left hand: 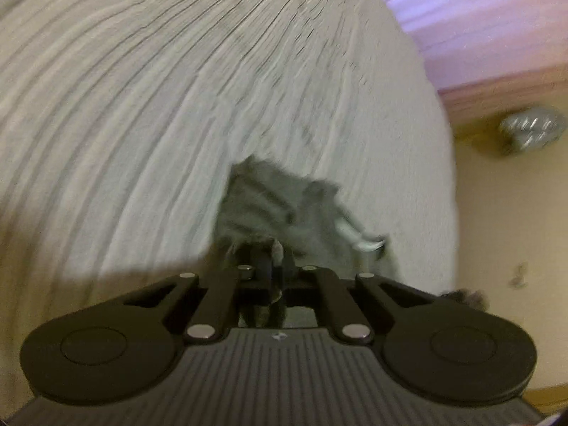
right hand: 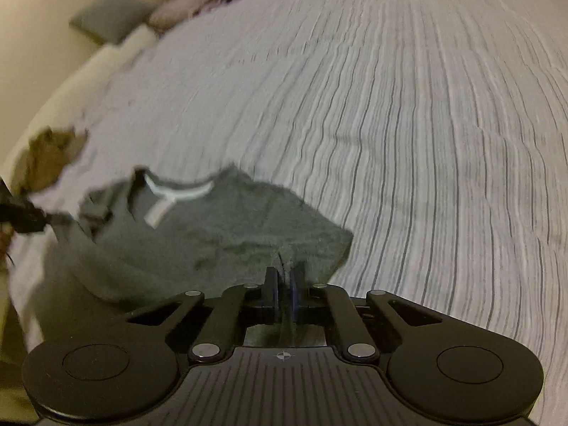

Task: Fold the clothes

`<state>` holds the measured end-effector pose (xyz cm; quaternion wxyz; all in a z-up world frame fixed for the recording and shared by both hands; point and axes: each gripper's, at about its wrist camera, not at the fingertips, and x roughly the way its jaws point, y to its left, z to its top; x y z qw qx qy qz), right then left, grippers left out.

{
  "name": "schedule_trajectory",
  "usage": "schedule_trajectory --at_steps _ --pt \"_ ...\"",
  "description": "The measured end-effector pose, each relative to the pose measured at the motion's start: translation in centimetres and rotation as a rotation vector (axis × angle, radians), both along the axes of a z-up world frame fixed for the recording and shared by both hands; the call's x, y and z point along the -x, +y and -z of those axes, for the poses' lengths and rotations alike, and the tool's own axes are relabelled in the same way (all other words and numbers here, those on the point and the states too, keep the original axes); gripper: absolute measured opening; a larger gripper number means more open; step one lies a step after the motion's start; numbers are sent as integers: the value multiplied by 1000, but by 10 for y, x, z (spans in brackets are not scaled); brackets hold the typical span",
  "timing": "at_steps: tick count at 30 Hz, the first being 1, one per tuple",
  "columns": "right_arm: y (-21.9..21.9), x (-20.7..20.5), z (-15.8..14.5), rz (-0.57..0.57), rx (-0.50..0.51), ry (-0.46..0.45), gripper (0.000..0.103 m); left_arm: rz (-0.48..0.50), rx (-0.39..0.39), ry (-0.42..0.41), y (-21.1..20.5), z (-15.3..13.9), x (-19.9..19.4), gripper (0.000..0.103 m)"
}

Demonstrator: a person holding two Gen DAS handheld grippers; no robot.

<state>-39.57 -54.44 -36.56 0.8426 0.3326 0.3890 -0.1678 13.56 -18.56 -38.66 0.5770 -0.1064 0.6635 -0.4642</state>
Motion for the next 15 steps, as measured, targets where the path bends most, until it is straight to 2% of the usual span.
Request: schedule_trajectory --at_steps 2,6,7,8,9,12,15 --pt "-9 6 2 75 -45 -24 6 -90 44 66 0 3 -11 2" --pt "-26 11 20 252 -145 8 6 -251 50 131 0 20 -29 5" --pt "-29 10 24 287 -170 22 6 -294 35 132 3 22 -32 17" --pt "-31 10 29 318 -197 36 6 -313 27 131 6 23 -35 34" --pt "-33 10 31 346 -218 44 6 -329 18 126 8 23 -38 39" --pt "-36 11 34 409 -269 44 6 -242 -20 -34 8 8 -42 39" --pt "-38 13 33 429 -283 29 6 -61 -30 -180 -6 -4 -36 39"
